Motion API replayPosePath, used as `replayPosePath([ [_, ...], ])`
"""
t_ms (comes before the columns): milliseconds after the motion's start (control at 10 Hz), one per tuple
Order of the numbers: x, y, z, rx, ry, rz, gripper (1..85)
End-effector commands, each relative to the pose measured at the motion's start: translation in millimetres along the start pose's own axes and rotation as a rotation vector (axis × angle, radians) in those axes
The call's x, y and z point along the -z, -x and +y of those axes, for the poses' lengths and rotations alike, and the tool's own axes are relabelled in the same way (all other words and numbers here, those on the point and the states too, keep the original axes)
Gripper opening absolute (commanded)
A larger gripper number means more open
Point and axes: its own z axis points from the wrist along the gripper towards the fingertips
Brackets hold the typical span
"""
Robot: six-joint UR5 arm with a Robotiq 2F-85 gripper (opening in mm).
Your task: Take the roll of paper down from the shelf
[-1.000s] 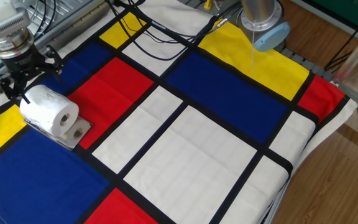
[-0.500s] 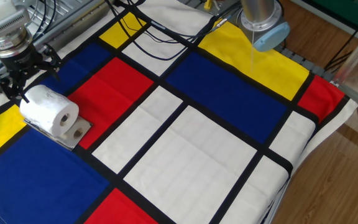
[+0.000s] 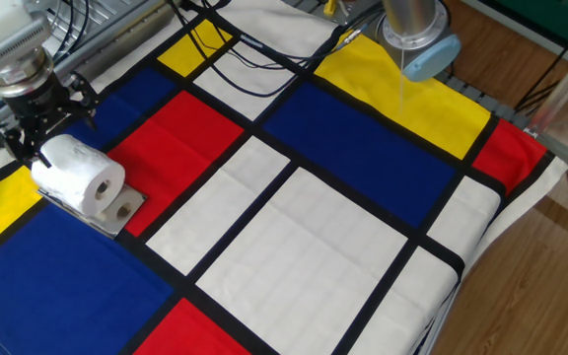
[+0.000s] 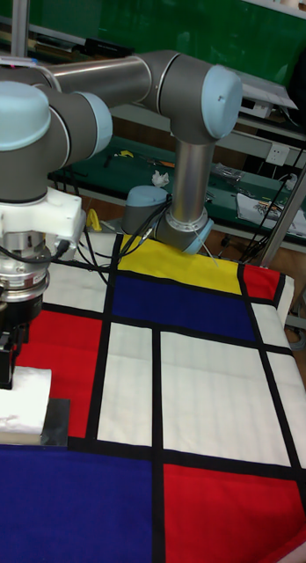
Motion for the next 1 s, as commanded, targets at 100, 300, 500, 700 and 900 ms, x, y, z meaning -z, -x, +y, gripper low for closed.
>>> replayPosePath([
  [100, -16.1, 3.8, -18.8, 0.024, -0.011, -0.021, 85.0],
  [300, -11.8, -0.7, -14.9, 0.005, 0.005, -0.018, 85.0],
  [500, -11.8, -9.9, -17.2, 0.004, -0.004, 0.017, 85.0],
  [700, -11.7, -12.0, -18.4, 0.028, -0.009, 0.025, 85.0],
  [900, -11.8, -8.8, -17.6, 0.034, -0.006, 0.013, 85.0],
])
